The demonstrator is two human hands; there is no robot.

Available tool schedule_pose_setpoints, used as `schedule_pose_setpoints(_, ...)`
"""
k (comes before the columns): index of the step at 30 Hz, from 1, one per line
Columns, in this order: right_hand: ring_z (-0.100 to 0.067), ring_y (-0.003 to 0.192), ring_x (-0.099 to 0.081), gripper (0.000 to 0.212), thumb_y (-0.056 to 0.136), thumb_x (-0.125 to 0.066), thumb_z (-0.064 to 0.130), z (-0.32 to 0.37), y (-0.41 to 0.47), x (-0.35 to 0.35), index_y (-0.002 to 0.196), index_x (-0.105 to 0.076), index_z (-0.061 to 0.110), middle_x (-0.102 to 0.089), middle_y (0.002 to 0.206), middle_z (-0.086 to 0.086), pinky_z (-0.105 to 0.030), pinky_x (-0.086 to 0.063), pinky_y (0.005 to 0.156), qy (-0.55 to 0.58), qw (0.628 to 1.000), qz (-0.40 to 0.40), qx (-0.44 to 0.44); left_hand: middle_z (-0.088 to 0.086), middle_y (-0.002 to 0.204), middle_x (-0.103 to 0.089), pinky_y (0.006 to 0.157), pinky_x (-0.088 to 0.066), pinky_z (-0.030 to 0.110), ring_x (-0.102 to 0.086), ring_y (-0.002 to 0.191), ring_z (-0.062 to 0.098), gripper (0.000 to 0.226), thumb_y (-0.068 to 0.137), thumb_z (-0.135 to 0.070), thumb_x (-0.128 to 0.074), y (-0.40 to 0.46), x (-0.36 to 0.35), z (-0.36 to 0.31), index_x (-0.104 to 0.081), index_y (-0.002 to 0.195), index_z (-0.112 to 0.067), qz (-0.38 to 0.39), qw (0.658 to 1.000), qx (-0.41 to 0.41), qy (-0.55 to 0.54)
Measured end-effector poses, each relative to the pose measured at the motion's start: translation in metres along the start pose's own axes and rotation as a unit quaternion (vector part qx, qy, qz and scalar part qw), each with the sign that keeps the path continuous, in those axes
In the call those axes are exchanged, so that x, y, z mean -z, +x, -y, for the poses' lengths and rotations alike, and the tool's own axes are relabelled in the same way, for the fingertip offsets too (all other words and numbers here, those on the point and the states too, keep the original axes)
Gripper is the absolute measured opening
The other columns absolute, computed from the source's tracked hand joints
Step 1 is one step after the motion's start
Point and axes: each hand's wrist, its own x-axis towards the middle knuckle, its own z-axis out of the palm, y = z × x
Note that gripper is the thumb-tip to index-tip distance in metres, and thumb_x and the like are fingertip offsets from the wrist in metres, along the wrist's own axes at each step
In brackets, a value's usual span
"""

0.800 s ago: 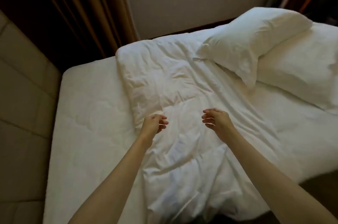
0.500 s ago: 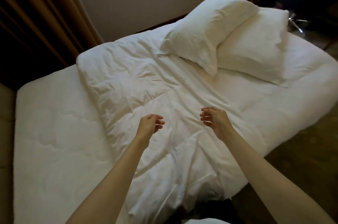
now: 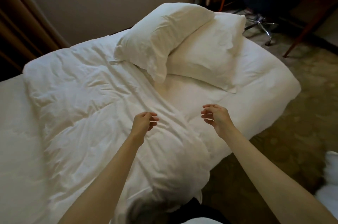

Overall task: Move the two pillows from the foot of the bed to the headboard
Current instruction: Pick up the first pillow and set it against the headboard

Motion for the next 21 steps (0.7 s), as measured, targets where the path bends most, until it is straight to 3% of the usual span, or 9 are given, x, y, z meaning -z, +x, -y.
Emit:
schedule_pose_setpoints(9,-0.019,0.065,-0.063,0.016,0.087,-0.052,0.003,0.038,0.036,0.043,0.083,-0.064,0.013,-0.067,0.074,-0.006,-0.026,-0.046,0.061,0.004,1.0,0.011,0.014,0.002,0.079,-0.069,0.065,-0.047,0.023,-0.062,0.069,0.013,0.028,0.092,-0.007,-0.039,0.015,-0.057,-0.04,-0.067,0.088,-0.013,-0.003,1.0,-0.019,0.013)
schedule_pose_setpoints(21,-0.02,0.066,-0.062,0.017,0.088,-0.05,0.002,0.094,0.105,-0.01,0.081,-0.062,0.013,-0.066,0.074,-0.006,-0.027,-0.046,0.063,-0.037,0.998,0.025,0.034,0.004,0.082,-0.068,0.066,-0.047,0.023,-0.062,0.072,0.014,0.027,0.093,-0.005,-0.038,0.093,-0.041,-0.079,-0.065,0.091,-0.01,-0.038,0.998,-0.014,-0.051)
